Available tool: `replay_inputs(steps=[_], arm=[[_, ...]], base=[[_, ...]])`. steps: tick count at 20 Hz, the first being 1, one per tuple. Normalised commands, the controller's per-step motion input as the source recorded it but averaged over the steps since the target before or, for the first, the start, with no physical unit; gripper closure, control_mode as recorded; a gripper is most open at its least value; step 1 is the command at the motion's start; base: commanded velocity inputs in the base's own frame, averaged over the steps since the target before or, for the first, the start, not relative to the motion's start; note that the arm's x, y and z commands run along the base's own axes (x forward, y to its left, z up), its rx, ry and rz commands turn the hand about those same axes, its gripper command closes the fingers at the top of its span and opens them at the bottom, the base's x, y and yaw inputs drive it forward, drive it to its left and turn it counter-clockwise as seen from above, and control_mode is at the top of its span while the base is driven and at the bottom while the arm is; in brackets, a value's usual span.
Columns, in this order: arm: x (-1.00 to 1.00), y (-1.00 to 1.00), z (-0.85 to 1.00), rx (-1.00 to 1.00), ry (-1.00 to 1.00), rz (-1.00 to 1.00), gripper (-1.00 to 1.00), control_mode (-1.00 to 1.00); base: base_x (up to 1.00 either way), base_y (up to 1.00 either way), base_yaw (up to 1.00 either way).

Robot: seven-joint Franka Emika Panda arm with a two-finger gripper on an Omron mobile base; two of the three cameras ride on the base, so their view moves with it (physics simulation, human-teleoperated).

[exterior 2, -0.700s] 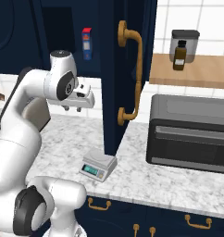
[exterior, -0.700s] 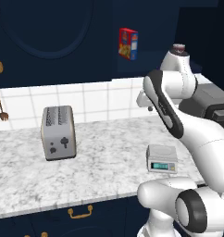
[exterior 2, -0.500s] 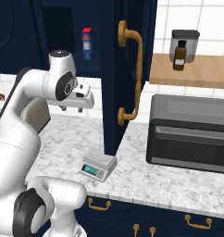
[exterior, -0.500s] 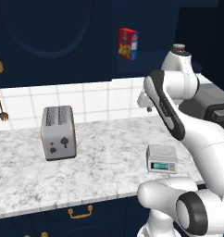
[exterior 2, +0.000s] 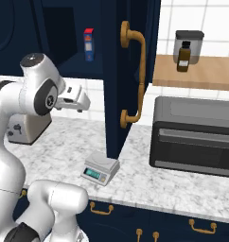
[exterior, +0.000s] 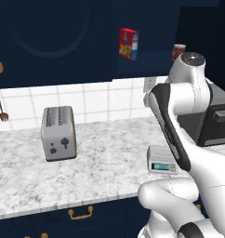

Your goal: Pick the canned food and place it on the digital scale for weighing, and close the cabinet.

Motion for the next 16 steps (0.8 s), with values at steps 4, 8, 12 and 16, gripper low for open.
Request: replay_inputs(steps=[4,8,12,16], arm=[[-0.17,-0.02,0.32,-0.12,-0.23,-0.15,-1.0,-1.0],[-0.11,-0.26,0.47,-0.05,-0.12,-0.13,-1.0,-1.0],[0.0,-0.17,0.56,0.0,-0.1,-0.16,-1.0,-1.0],[0.09,-0.01,0.61,0.0,-0.05,-0.15,-1.0,-1.0]], base=[[0.0,0.0,0.0],[0.0,0.0,0.0],[0.0,0.0,0.0],[0.0,0.0,0.0]])
